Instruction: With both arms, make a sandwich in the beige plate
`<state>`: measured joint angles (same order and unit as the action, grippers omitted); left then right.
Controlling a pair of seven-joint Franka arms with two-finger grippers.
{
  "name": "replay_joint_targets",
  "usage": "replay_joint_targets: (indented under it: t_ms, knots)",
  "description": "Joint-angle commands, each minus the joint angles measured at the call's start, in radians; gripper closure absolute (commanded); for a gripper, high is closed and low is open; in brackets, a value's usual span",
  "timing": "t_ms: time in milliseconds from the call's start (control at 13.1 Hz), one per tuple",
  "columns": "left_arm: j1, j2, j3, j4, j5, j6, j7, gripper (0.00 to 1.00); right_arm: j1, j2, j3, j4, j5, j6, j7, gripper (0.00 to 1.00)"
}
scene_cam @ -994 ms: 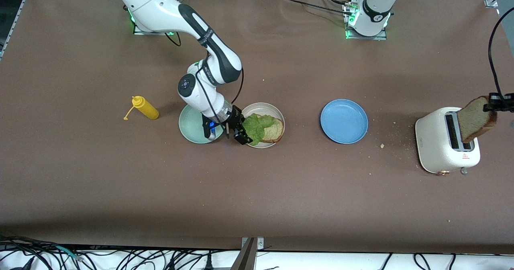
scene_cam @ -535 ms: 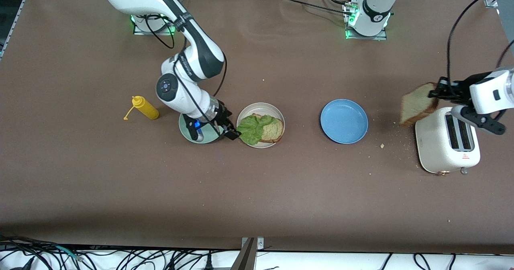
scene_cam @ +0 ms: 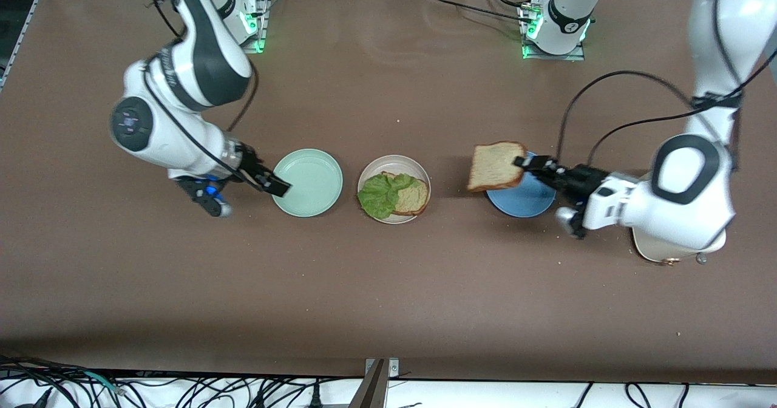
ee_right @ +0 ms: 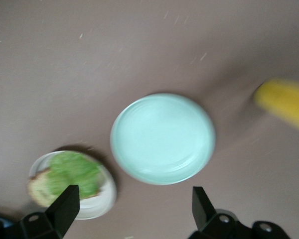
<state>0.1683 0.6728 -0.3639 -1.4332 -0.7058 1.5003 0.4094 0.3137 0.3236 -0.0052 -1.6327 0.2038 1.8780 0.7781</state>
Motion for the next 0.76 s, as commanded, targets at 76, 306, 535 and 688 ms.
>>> replay_joint_targets:
  t_ms: [76,306,535,688]
  knots:
    - [-0.165,0.088,0.006,0.031,-0.128,0.186,0.055,1.0,-0.121,-0.093,0.004,-0.004,-0.155,-0.108,-0.334,0.0]
    - [-0.288,0.155,0.006,0.031,-0.185,0.381,0.068,1.0,-0.217,-0.135,0.002,0.004,-0.21,-0.128,-0.63,0.0]
    - [-0.325,0.208,0.006,0.036,-0.198,0.46,0.103,1.0,-0.263,-0.165,-0.028,0.013,-0.238,-0.143,-0.779,0.0]
    - [-0.328,0.228,0.008,0.031,-0.221,0.465,0.173,1.0,-0.277,-0.173,-0.048,0.005,-0.23,-0.134,-0.793,0.0]
